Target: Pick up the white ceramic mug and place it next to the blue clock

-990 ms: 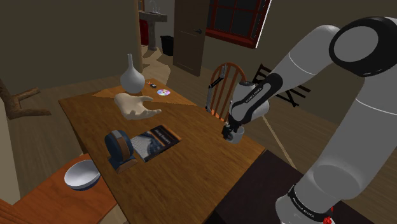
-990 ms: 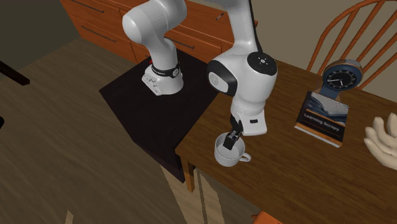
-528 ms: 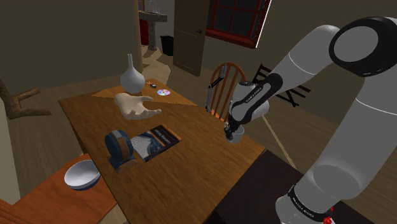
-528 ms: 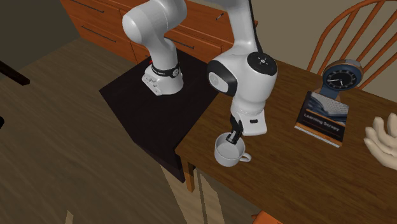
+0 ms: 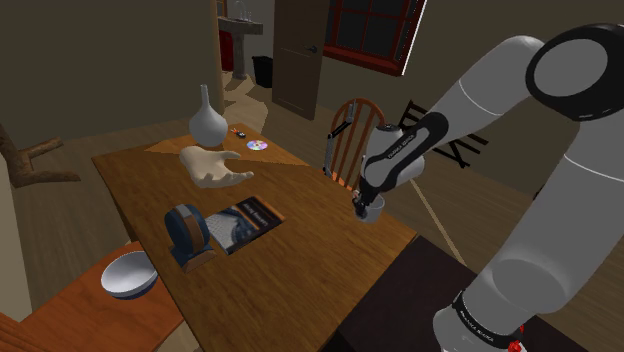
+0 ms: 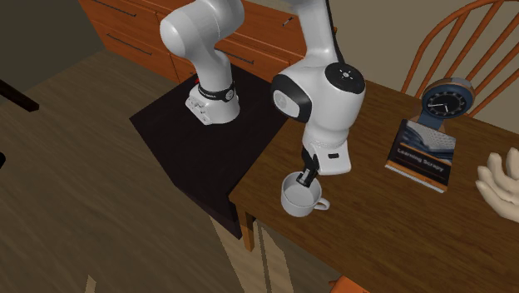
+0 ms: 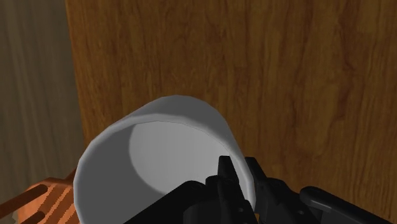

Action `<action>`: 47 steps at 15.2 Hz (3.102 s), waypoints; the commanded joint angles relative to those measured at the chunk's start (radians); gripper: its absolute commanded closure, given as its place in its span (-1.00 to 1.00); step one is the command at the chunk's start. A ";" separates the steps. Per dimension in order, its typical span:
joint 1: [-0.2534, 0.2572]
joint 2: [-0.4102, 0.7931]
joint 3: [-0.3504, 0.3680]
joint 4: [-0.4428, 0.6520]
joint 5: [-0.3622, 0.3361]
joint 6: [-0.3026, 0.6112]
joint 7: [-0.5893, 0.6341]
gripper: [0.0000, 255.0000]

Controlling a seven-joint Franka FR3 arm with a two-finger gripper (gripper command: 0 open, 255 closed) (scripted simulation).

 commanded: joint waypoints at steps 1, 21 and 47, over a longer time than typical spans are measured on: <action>0.000 -0.031 -0.001 -0.002 -0.004 -0.029 0.001 1.00; 0.000 -0.286 0.004 0.056 -0.022 -0.341 0.005 1.00; 0.036 -0.448 0.071 0.232 0.002 -0.684 0.071 1.00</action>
